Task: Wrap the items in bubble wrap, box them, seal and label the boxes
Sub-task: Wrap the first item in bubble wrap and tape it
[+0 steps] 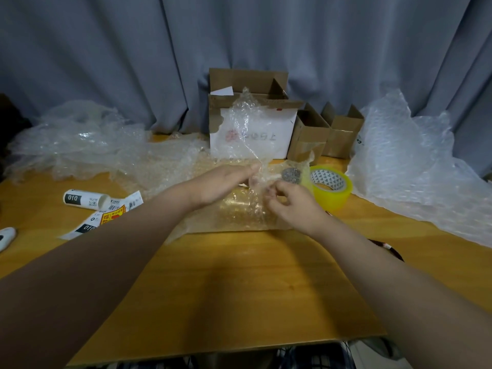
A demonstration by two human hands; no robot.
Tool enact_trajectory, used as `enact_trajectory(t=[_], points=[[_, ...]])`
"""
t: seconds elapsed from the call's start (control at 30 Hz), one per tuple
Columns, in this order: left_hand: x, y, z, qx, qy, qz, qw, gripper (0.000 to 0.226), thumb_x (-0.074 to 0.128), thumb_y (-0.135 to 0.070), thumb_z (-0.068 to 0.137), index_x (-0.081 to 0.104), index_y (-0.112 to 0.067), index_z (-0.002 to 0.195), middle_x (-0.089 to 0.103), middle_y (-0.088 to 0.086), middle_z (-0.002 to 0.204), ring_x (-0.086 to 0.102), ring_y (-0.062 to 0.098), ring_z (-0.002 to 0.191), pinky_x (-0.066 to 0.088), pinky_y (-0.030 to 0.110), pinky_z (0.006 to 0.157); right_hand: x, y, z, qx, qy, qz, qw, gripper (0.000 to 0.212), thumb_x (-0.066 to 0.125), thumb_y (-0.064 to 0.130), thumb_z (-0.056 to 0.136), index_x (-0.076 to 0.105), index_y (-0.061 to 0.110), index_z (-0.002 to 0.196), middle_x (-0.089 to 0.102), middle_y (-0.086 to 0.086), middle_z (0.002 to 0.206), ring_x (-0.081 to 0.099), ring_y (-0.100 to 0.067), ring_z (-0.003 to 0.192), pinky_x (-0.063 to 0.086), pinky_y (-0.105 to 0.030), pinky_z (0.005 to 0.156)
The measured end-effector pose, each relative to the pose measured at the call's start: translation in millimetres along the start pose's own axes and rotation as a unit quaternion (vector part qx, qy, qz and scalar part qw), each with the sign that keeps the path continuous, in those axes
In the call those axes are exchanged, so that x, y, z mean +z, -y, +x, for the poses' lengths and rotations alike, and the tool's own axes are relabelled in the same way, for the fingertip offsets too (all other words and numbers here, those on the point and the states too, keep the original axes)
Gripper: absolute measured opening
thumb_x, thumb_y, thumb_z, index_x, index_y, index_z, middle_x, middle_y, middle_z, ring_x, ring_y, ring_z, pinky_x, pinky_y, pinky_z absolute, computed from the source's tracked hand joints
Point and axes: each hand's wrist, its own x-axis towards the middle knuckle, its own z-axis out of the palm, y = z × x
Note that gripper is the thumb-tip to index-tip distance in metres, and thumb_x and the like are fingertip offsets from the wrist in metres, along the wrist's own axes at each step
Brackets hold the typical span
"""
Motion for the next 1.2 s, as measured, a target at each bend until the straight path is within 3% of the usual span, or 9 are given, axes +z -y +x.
enact_trajectory(t=[0.13,0.3,0.43,0.53,0.63,0.7,0.8,1.0,1.2], points=[[4.7,5.9,4.1,0.002,-0.030,0.155,0.988,0.038,0.062,-0.051,0.083,0.054,-0.018,0.100,0.058,-0.007,0.100,0.054,0.013,0.099,0.044,0.026,0.082,7.0,0.4,10.5,0.045,-0.038,0.024,0.998,0.015,0.057,0.014,0.091,0.053,0.010,0.077,0.065,-0.018,0.085,0.060,-0.032,0.082,0.049,-0.046,0.075],[15.3,22.2,5.7,0.004,-0.157,0.050,0.986,0.015,0.062,-0.023,0.089,0.052,-0.018,0.080,0.063,0.002,0.093,0.059,0.016,0.092,0.049,0.034,0.085,-1.4,1.6,16.0,0.088,0.040,0.104,0.990,0.023,0.062,0.028,0.092,0.060,0.012,0.108,0.059,0.001,0.100,0.055,-0.014,0.094,0.048,-0.036,0.088],[14.3,19.9,3.7,0.014,-0.208,0.059,0.976,0.011,0.058,-0.012,0.090,0.051,-0.019,0.086,0.058,-0.001,0.092,0.054,0.014,0.081,0.045,0.025,0.071,-3.2,1.9,15.0,0.101,0.105,0.114,0.983,0.033,0.057,0.036,0.094,0.064,0.014,0.117,0.058,0.018,0.096,0.057,-0.005,0.096,0.041,-0.022,0.087],[19.5,4.0,1.8,0.094,-0.236,0.262,0.931,0.013,0.050,-0.022,0.094,0.056,-0.024,0.106,0.048,-0.007,0.113,0.043,0.011,0.104,0.032,0.027,0.095,-1.1,2.3,14.9,0.120,0.082,0.124,0.982,0.033,0.054,0.037,0.095,0.068,0.009,0.108,0.062,0.005,0.084,0.055,-0.003,0.076,0.040,-0.017,0.069],[27.5,-2.4,2.9,0.072,-0.108,0.364,0.922,0.054,0.046,-0.058,0.089,0.046,-0.023,0.130,0.049,-0.003,0.133,0.045,0.019,0.121,0.034,0.037,0.102,-1.9,1.0,17.6,0.122,0.081,0.095,0.985,0.034,0.051,0.034,0.097,0.067,0.007,0.082,0.060,-0.007,0.076,0.052,-0.013,0.070,0.040,-0.026,0.066],[31.0,3.0,4.4,0.051,-0.032,0.477,0.877,0.084,0.048,-0.075,0.076,0.036,-0.020,0.139,0.044,0.000,0.140,0.042,0.021,0.126,0.031,0.038,0.104,-4.9,-7.0,25.6,0.104,0.001,0.007,0.995,0.033,0.049,0.026,0.099,0.063,0.011,0.073,0.061,-0.005,0.075,0.057,-0.018,0.073,0.042,-0.032,0.068],[31.8,3.2,11.2,0.067,-0.025,0.545,0.835,0.090,0.052,-0.075,0.073,0.034,-0.017,0.140,0.043,0.003,0.138,0.040,0.024,0.124,0.030,0.039,0.104,-20.5,-16.7,40.8,0.134,-0.146,-0.205,0.959,0.027,0.048,0.026,0.097,0.064,0.011,0.112,0.058,-0.015,0.121,0.050,-0.032,0.115,0.039,-0.038,0.093],[34.6,0.3,15.7,0.051,-0.015,0.534,0.844,0.086,0.056,-0.070,0.075,0.034,-0.017,0.139,0.050,0.006,0.131,0.049,0.027,0.115,0.039,0.043,0.100,-33.2,-32.0,66.7,0.272,-0.043,-0.300,0.913,0.089,0.051,0.056,0.089,0.012,0.006,0.151,0.008,-0.016,0.158,0.004,-0.032,0.146,-0.003,-0.049,0.117],[33.9,6.3,12.2,0.076,-0.028,0.535,0.841,0.085,0.055,-0.070,0.074,0.033,-0.017,0.137,0.049,0.003,0.129,0.049,0.025,0.112,0.042,0.038,0.093,-28.1,-21.8,101.3,0.159,0.103,-0.367,0.911,0.090,0.035,0.070,0.089,0.012,0.009,0.152,0.010,-0.009,0.160,-0.002,-0.026,0.148,-0.012,-0.055,0.113]])
